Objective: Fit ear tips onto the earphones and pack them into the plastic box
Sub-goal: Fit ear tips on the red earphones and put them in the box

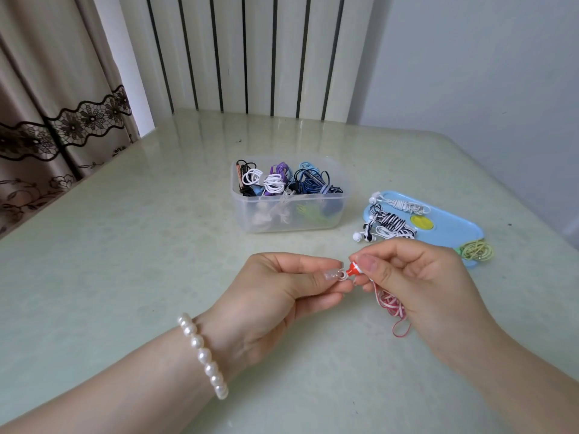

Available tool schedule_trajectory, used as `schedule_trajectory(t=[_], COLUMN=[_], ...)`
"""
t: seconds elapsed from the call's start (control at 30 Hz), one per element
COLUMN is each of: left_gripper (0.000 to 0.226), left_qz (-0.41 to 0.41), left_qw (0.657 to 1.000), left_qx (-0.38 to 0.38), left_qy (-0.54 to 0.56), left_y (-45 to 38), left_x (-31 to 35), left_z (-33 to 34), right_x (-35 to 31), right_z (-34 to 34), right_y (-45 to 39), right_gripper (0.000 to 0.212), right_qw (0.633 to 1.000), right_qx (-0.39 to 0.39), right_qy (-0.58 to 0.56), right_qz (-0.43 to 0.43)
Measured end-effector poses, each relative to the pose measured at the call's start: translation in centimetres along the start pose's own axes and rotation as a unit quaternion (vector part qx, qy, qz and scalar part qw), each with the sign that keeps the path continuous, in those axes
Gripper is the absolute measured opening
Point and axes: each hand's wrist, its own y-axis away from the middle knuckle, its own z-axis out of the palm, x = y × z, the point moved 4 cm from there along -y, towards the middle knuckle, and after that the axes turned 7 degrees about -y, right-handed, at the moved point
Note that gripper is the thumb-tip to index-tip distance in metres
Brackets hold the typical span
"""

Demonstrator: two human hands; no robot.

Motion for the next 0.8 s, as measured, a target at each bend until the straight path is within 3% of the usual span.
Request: schedule_trajectory(t=[0.3, 0.8], left_gripper=[0.032, 0.02], left_qz=[0.003, -0.012], left_qw=[1.0, 1.0], left_qx=[0.012, 0.006], left_qy=[-0.027, -0.011], left_y=[0.09, -0.04], left_x=[-0.12, -0.33], left_z=[-0.15, -0.13], right_x=[-0.4, -0.43], right_z=[0.5, 0.65], right_y=[0.13, 0.28], right_gripper=[0.013, 0.013], right_qw=[0.999, 0.999], right_qx=[-0.015, 0.006], right_qy=[0.001, 0.037], right_qz=[-0.036, -0.026])
